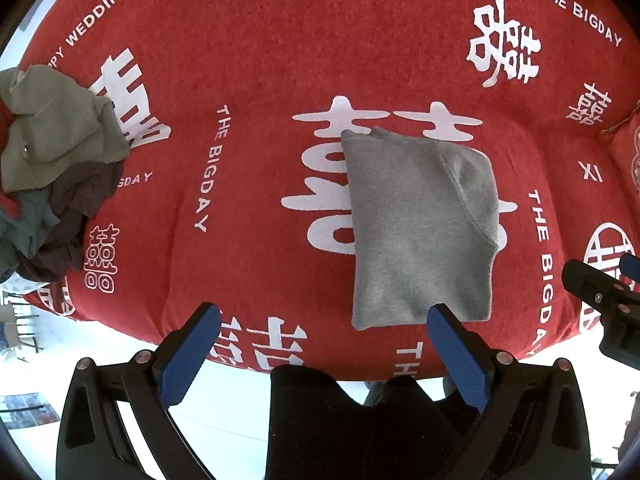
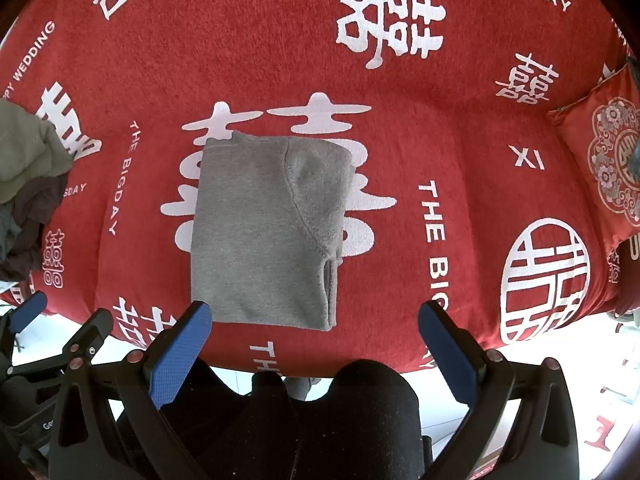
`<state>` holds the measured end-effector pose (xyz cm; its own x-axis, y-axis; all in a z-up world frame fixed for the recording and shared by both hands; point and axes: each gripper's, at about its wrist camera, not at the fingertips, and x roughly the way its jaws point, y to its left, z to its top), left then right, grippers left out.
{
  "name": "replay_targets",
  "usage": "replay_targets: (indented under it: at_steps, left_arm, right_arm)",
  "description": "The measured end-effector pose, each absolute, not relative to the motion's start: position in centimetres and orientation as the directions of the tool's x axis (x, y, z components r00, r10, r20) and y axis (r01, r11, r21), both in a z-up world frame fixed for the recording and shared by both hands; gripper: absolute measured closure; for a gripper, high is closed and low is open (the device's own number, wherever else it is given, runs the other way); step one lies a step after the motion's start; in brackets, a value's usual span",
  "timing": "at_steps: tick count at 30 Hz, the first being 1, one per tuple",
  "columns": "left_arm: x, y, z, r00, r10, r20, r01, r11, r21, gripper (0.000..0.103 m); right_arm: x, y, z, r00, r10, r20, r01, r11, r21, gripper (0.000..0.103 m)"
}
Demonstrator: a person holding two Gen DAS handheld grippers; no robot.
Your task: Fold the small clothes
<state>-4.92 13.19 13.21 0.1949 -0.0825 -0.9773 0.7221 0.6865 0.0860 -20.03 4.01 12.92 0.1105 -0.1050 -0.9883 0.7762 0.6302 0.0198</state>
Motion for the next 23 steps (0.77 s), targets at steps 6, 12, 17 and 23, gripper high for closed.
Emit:
replay_targets:
  at_steps: [6,12,17,23]
  left_arm:
    - [-5.06,13.09,13.17,0.197,-0.082,-0.977,0.723,0.685,0.088,0.000]
    - [-5.09,13.08,13.07,0.199,-0.078,-0.977,0.723,0.685,0.092,0.000]
    - [-4.92,13.28,12.91,0.193,-0.077,-0.978,0.723,0.685,0.089,0.000]
    - [-4.79,13.45,12.74,0.187,-0.088,-0.978,0.730,0.679,0.079,0.000]
  right_arm:
    - [-20.05,3.80,12.93,0.108,-0.106,-0.988,0.770,0.638,0.016,0.000]
    - [-19.84,4.02,12.83,0.103,-0.109,-0.989,0.760,0.650,0.007,0.000]
    - [-19.55,4.19,12.66,0.100,-0.106,-0.989,0.751,0.661,0.005,0.000]
    - [-19.50,4.19,12.63,0.099,-0.107,-0.989,0.751,0.661,0.003,0.000]
